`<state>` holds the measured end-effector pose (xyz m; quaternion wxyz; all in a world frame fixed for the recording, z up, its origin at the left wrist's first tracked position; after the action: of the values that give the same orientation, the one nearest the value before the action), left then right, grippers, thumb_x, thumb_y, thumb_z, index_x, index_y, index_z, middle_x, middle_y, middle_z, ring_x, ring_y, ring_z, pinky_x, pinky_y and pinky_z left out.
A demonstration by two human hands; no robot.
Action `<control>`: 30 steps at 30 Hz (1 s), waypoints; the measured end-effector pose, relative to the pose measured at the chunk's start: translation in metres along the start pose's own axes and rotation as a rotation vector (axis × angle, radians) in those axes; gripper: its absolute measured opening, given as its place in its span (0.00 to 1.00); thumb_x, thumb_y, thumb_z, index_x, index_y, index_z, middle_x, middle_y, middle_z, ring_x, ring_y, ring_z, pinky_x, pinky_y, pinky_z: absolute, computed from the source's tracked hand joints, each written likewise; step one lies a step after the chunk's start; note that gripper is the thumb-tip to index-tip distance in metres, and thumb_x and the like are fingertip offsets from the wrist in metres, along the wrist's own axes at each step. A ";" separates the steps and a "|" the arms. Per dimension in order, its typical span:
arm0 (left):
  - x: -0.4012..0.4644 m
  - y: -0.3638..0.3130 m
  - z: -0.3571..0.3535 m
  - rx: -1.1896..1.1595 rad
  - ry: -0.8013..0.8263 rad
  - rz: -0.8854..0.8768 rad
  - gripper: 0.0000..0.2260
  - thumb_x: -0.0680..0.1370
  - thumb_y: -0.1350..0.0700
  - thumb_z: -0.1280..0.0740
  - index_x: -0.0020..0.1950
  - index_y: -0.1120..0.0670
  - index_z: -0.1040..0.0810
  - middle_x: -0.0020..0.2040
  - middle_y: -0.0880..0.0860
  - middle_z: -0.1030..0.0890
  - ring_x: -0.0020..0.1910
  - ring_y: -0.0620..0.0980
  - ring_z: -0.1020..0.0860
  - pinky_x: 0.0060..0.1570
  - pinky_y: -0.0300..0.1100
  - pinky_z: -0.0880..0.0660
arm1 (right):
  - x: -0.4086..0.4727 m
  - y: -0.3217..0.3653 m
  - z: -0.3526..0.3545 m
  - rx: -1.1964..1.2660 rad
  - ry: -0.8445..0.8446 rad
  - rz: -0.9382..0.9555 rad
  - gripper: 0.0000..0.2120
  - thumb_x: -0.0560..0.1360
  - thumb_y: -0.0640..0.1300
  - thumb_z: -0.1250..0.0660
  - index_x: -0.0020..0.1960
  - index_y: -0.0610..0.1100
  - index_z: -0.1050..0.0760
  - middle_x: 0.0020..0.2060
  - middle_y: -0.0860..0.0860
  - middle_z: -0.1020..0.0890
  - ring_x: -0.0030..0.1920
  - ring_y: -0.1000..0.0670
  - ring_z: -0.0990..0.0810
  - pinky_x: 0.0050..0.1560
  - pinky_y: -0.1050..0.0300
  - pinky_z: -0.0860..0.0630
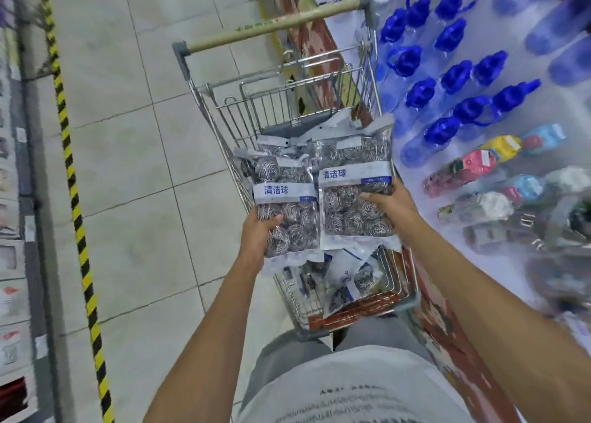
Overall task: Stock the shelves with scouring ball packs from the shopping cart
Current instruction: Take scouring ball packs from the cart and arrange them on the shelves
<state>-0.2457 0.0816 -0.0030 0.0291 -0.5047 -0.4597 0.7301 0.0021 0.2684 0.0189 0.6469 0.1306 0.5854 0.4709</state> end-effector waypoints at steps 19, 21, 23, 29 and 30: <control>-0.132 0.060 -0.009 0.192 0.643 0.026 0.38 0.73 0.53 0.20 0.79 0.45 0.33 0.67 0.57 0.18 0.62 0.59 0.17 0.56 0.61 0.18 | -0.283 -0.201 0.081 0.780 -0.431 0.043 0.24 0.71 0.47 0.19 0.65 0.48 0.20 0.58 0.48 0.13 0.64 0.44 0.18 0.74 0.38 0.30; -0.146 0.070 -0.029 0.204 0.696 0.049 0.35 0.72 0.56 0.20 0.76 0.47 0.30 0.63 0.59 0.16 0.58 0.61 0.15 0.52 0.61 0.17 | -0.307 -0.228 0.097 0.842 -0.475 0.038 0.27 0.67 0.49 0.17 0.64 0.48 0.20 0.59 0.47 0.13 0.65 0.41 0.19 0.74 0.35 0.31; -0.163 0.082 -0.054 0.244 0.741 0.069 0.33 0.71 0.59 0.20 0.73 0.48 0.29 0.63 0.59 0.16 0.58 0.62 0.15 0.52 0.63 0.17 | -0.335 -0.256 0.113 0.900 -0.522 0.025 0.32 0.63 0.51 0.16 0.64 0.49 0.20 0.59 0.46 0.14 0.67 0.39 0.20 0.75 0.33 0.33; -0.240 0.141 -0.133 0.381 0.908 0.077 0.32 0.73 0.64 0.23 0.75 0.51 0.29 0.59 0.60 0.14 0.57 0.64 0.15 0.51 0.62 0.17 | -0.428 -0.347 0.161 1.026 -0.661 -0.023 0.28 0.66 0.52 0.16 0.63 0.54 0.21 0.56 0.53 0.12 0.65 0.46 0.20 0.71 0.39 0.29; -0.256 0.154 -0.146 0.409 0.929 0.074 0.34 0.72 0.64 0.22 0.76 0.52 0.30 0.59 0.60 0.14 0.56 0.63 0.15 0.50 0.60 0.16 | -0.445 -0.362 0.169 1.048 -0.678 -0.034 0.28 0.65 0.53 0.16 0.62 0.54 0.21 0.53 0.55 0.12 0.64 0.47 0.20 0.66 0.43 0.26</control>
<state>0.0558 -0.0435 0.0614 0.3028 -0.7760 -0.2276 0.5044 0.3736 -0.1958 0.0879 0.6540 0.5635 0.5028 0.0433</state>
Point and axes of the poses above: each hand's wrist, its own x-axis towards the middle knuckle, its own z-axis out of the back of the hand, y = z × x, the point moved 1 cm from there along x, towards the middle knuckle
